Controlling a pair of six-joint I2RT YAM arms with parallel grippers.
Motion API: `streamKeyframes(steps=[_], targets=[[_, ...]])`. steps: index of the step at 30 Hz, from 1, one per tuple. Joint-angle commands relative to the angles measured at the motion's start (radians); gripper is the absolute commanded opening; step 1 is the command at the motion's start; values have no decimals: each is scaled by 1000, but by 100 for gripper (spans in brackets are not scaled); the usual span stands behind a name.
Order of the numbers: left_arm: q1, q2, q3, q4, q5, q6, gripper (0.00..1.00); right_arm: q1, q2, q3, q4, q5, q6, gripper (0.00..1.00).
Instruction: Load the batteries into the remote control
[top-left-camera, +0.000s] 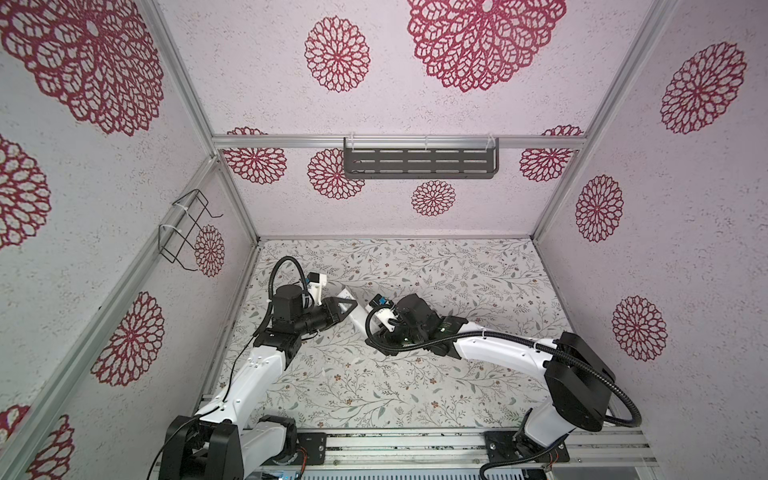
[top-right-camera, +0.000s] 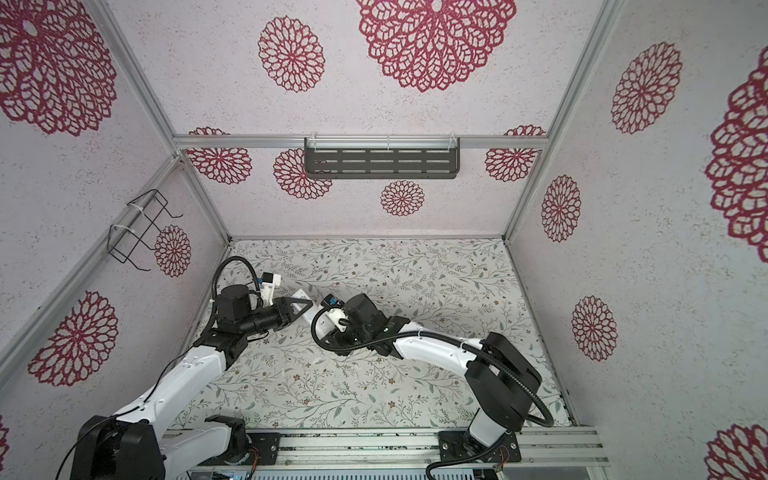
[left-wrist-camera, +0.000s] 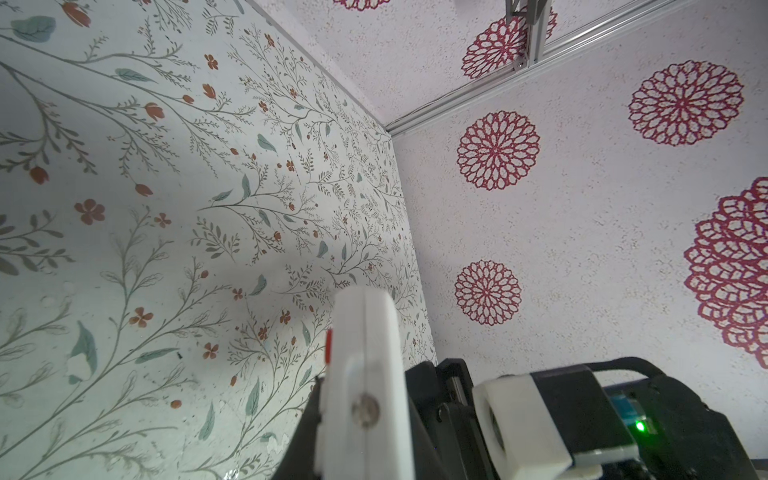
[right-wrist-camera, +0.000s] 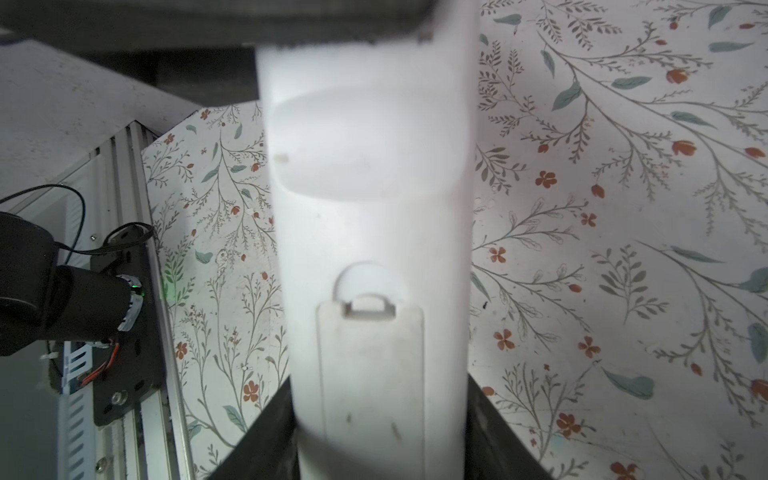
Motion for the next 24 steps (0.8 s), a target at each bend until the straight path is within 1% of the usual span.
streamKeyframes(steps=[1,3,5,7,10,12,13,14,16,18,20,24], targets=[[-5,-10,22,50,31,-13,2,-3,-15,28,14,-10,6,47],[-6,-8,19,76,41,-24,6,-2,-16,27,19,-20,9,43],[-6,-6,12,128,67,-50,12,-6,-23,16,42,-42,23,41],[-5,-10,8,181,81,-75,25,-14,-34,-3,84,-75,45,39],[-5,-32,3,234,81,-88,56,-40,-56,-31,158,-155,110,37],[-5,-47,-9,262,60,-79,83,-67,-82,-66,233,-225,175,37],[-2,-52,-19,291,49,-86,99,-82,-93,-83,279,-263,208,37],[1,-59,-36,341,42,-102,98,-101,-103,-111,343,-311,261,37],[3,-61,-72,470,37,-144,97,-136,-128,-164,479,-391,360,37],[1,-47,-106,598,43,-179,97,-163,-151,-210,607,-439,459,37],[-4,-12,-128,744,80,-221,97,-178,-171,-239,689,-465,527,36],[-37,91,-135,967,137,-294,97,-181,-189,-272,794,-469,634,37]])
